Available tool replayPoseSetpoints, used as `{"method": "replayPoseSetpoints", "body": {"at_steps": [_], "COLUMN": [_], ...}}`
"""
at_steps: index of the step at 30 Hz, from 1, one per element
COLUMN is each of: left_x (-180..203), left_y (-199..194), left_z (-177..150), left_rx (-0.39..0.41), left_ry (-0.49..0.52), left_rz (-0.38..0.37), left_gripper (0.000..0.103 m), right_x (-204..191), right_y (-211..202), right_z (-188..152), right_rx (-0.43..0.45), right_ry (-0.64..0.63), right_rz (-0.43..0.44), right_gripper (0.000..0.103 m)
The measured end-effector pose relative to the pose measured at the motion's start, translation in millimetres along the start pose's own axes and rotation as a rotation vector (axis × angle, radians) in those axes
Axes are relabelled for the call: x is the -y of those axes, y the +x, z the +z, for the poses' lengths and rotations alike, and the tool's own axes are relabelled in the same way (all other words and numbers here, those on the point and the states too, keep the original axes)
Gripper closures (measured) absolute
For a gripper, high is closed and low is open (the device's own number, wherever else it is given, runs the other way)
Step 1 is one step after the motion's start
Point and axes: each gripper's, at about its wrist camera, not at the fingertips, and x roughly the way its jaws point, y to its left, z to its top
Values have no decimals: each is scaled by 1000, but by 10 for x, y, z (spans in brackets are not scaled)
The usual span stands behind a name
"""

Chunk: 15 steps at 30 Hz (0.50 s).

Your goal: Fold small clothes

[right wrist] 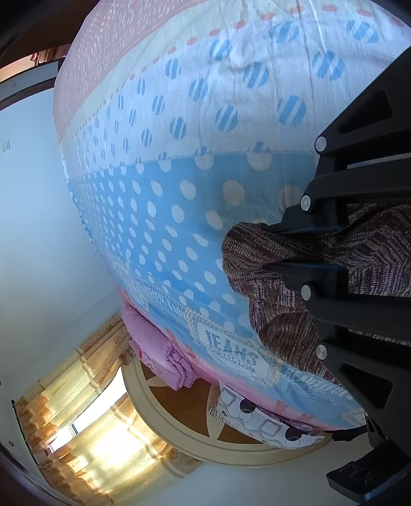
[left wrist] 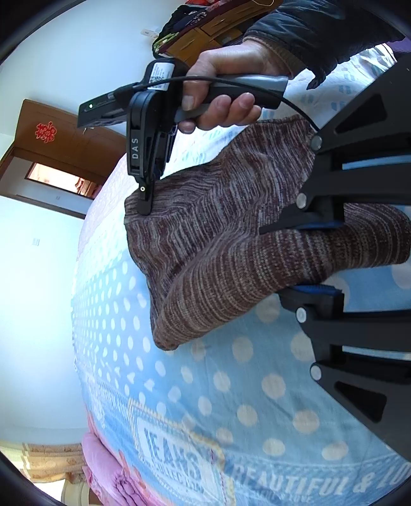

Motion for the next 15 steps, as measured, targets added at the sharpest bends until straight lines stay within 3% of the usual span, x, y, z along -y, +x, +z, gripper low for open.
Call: {"method": "replayPoseSetpoints", "body": {"at_steps": [15], "left_x": [-70], "left_y": [18], "left_z": [-123], "left_rx": [51], "left_ry": [-90], "left_rz": [85], "left_gripper": [76], "right_x": [-841], "right_y": [488], "right_z": [-96], "right_rx": [-57], "right_ry": [-68], "right_rz": [125], "right_gripper": [89]}}
